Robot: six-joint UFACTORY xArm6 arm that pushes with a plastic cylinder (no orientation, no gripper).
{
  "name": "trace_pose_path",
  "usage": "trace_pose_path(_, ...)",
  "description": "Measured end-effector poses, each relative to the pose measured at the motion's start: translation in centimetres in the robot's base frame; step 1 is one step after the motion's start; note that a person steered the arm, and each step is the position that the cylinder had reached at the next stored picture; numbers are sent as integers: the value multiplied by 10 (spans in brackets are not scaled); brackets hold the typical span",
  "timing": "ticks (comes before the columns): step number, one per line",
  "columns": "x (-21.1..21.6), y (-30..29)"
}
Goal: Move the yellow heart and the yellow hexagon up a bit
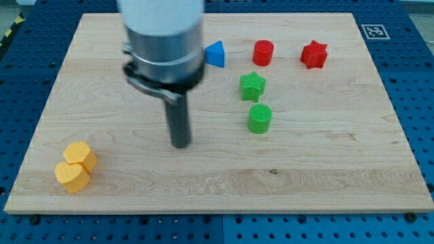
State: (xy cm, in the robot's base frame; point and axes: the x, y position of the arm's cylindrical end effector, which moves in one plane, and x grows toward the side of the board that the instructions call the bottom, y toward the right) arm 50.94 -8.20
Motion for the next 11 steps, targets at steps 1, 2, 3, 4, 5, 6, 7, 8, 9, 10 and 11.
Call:
trace_pose_path(1, -18, -95)
trace_pose_path(2, -20, -187)
trace_pose_path(3, -4, -222)
trace_pose_path(4, 47, -223)
trace_pose_path(5, 106, -222)
trace_pose_path(6, 106, -222)
trace_pose_path(7, 95, -199)
trace_pose_path(8, 94, -162)
trace_pose_path(9, 94, -119)
trace_pose_path(10, 93, -91)
trace_pose_path(11, 93, -92)
